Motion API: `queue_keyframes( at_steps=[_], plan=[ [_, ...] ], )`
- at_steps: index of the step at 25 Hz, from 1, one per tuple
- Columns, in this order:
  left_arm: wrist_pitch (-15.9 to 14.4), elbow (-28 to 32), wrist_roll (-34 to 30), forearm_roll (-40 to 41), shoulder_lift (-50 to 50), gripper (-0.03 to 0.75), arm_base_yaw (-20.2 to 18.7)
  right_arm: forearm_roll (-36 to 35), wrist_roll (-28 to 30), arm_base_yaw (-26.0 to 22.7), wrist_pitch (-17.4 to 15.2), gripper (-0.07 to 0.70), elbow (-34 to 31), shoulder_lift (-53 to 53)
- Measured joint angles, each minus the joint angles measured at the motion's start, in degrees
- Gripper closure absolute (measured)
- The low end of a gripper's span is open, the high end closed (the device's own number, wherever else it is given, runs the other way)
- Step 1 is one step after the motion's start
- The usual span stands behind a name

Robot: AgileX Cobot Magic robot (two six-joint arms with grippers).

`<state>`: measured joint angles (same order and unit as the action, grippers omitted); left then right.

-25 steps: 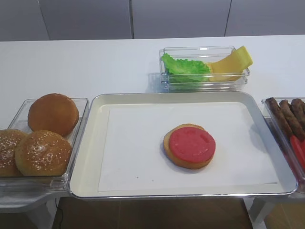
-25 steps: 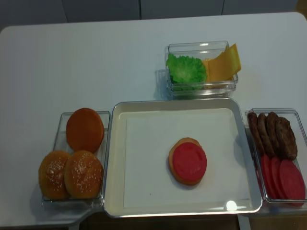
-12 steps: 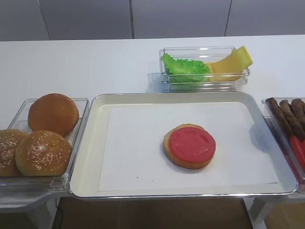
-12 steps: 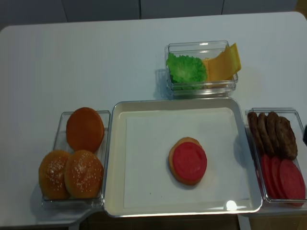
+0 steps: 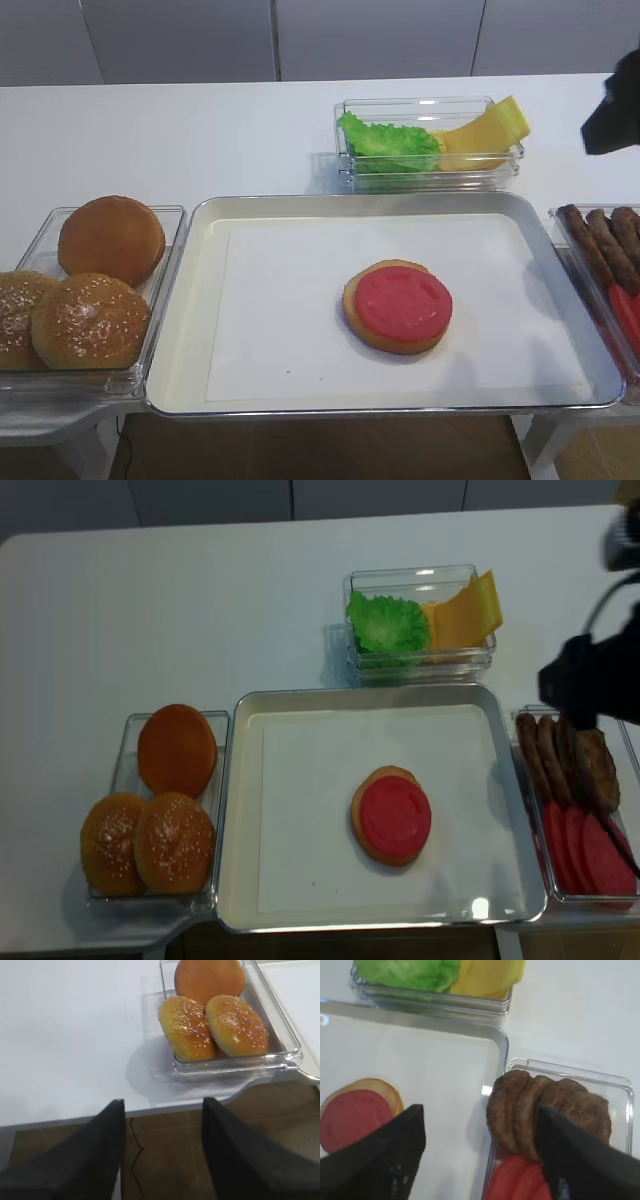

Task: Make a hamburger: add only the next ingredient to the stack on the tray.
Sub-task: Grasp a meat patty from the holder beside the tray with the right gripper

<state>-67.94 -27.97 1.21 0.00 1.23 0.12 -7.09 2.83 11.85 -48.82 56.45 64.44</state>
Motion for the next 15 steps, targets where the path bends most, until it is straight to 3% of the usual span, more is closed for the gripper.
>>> queue_keyframes(
  at_steps=[4, 8, 15],
  plan=[
    [0.0, 0.0, 0.0, 0.0, 0.0, 0.346, 0.0, 12.2, -9.5, 6.9, -2.9, 0.118, 4.1, 9.0],
    [0.0, 0.0, 0.0, 0.0, 0.0, 0.346, 0.0, 18.6, -16.4, 9.9, -5.4, 0.119, 6.6, 16.0],
    [0.0, 0.0, 0.0, 0.0, 0.0, 0.346, 0.0, 22.3, -19.3, 10.2, -8.1, 0.128, 7.4, 22.0]
  ],
)
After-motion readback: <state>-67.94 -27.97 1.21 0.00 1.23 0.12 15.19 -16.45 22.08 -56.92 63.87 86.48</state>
